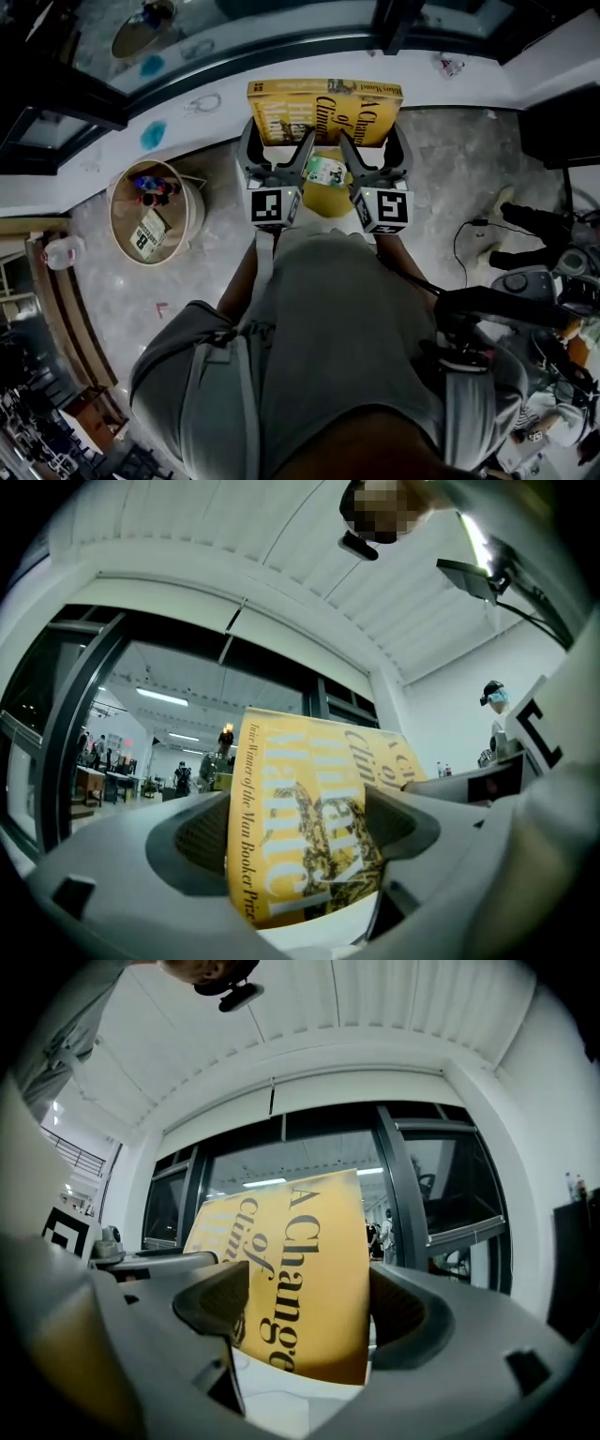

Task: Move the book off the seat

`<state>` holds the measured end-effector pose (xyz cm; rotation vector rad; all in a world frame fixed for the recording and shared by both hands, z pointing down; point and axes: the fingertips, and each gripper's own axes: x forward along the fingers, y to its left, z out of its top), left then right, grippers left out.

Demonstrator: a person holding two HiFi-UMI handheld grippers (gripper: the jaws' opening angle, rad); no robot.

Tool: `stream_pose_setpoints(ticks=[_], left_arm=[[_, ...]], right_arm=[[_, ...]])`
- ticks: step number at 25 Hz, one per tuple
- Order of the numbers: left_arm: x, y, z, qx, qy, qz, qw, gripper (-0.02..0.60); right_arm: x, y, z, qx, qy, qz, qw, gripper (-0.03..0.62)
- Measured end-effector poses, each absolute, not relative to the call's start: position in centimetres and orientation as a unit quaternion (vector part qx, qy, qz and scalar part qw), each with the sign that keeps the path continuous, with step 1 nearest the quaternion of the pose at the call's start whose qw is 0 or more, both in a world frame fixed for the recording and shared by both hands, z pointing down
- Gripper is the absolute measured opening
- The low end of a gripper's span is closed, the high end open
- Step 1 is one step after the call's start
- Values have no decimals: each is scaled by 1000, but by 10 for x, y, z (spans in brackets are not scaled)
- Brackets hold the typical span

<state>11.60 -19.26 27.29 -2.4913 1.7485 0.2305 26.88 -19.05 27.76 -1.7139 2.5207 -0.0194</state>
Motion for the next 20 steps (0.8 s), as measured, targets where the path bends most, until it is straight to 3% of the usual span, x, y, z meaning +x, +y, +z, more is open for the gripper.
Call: stream_pose_setpoints(ticks=[9, 17, 20], left_arm=[[99, -171, 276, -788, 610, 78, 36, 436], [83, -127, 262, -693, 716, 47, 69, 436], [57, -84, 254, -636, 767, 26, 83, 436]], right_arm=[[253, -184, 276, -525, 849, -4, 48, 380], [228, -186, 278, -403, 911, -16, 81, 380], [187, -165, 279, -328, 939, -42, 95, 380]])
